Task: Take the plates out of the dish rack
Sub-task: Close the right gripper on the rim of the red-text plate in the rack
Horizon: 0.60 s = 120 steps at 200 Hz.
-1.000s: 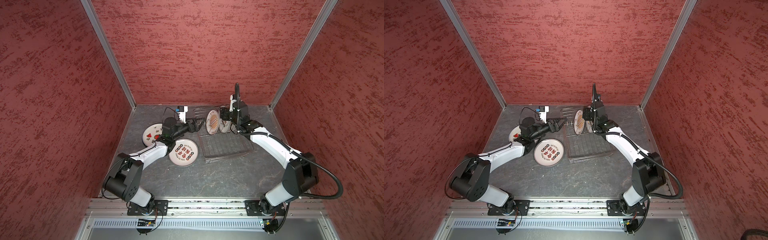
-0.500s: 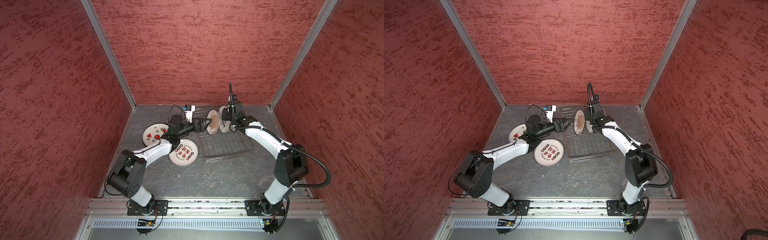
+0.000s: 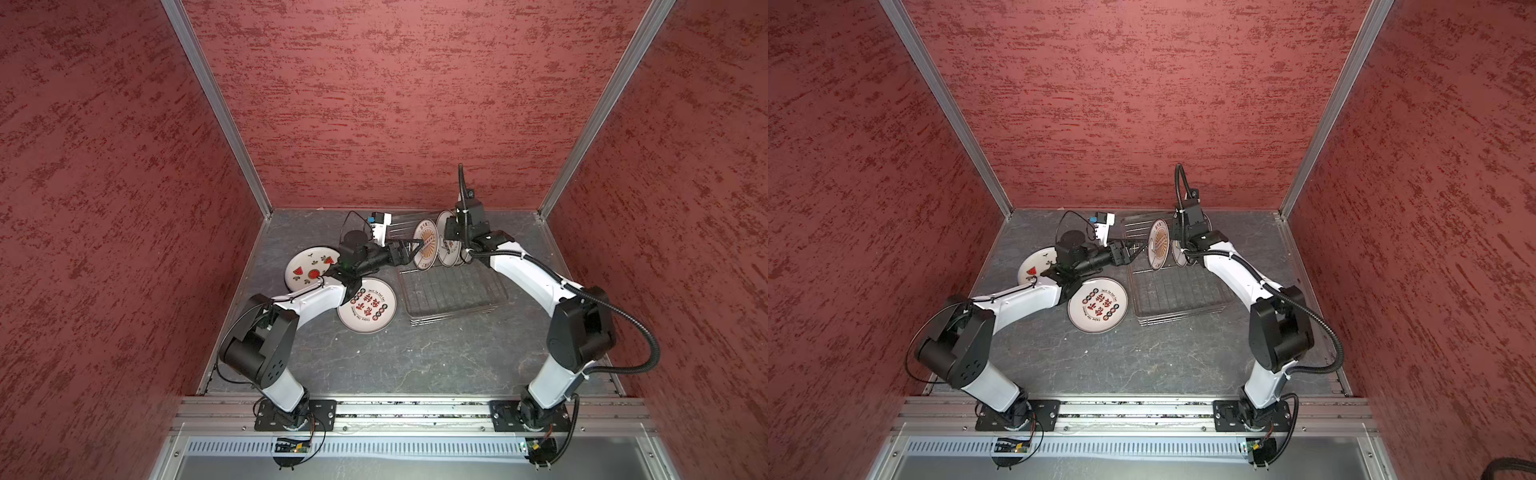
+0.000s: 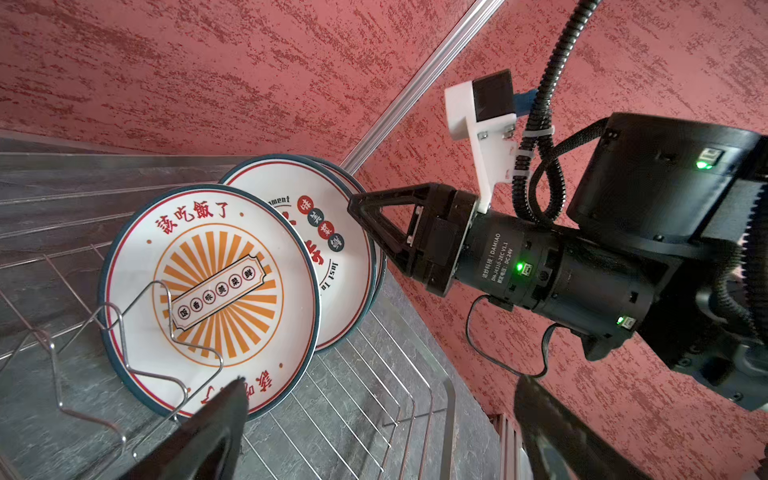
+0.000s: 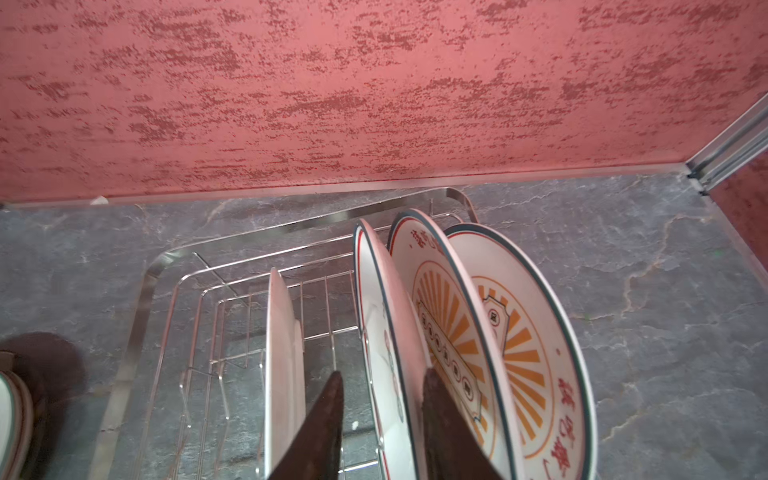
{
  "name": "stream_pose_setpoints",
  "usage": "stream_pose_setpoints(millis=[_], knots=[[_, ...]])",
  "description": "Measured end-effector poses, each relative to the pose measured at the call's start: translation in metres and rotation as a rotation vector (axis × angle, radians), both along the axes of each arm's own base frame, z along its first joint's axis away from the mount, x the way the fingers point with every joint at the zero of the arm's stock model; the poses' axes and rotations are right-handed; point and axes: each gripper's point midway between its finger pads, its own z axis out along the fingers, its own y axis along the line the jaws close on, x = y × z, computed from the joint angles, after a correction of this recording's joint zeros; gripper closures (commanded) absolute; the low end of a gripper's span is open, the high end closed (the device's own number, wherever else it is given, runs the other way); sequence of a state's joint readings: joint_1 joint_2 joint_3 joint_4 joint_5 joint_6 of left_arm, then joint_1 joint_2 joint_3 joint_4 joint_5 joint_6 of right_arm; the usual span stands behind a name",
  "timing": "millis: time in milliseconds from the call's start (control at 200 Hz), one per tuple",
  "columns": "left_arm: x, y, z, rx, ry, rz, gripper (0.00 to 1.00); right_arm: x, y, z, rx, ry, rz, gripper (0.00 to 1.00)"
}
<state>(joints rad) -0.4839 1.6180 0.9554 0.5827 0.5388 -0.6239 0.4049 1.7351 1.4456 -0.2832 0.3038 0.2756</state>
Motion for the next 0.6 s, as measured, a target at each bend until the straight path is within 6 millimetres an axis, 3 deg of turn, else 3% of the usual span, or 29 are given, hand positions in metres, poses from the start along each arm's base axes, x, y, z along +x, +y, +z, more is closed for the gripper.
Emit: stream_pose_setpoints(millis=[180,361,601], knots=[[0.000,-0.004,0.006,-0.011,-0.005,-0.012,0.01,0.001,-0.003,-0.006,-0.012,0.012,-0.012,0.77],[0.000,-0.004,0.003,-0.003,0.010,-0.011,0.01,0.005,-0.005,-0.027,-0.042,0.049,-0.026,0.81],[-0.003,-0.008,-0.002,0.008,0.027,-0.015,0.01,0.010,-0.011,-0.028,-0.069,0.051,-0.036,0.86]])
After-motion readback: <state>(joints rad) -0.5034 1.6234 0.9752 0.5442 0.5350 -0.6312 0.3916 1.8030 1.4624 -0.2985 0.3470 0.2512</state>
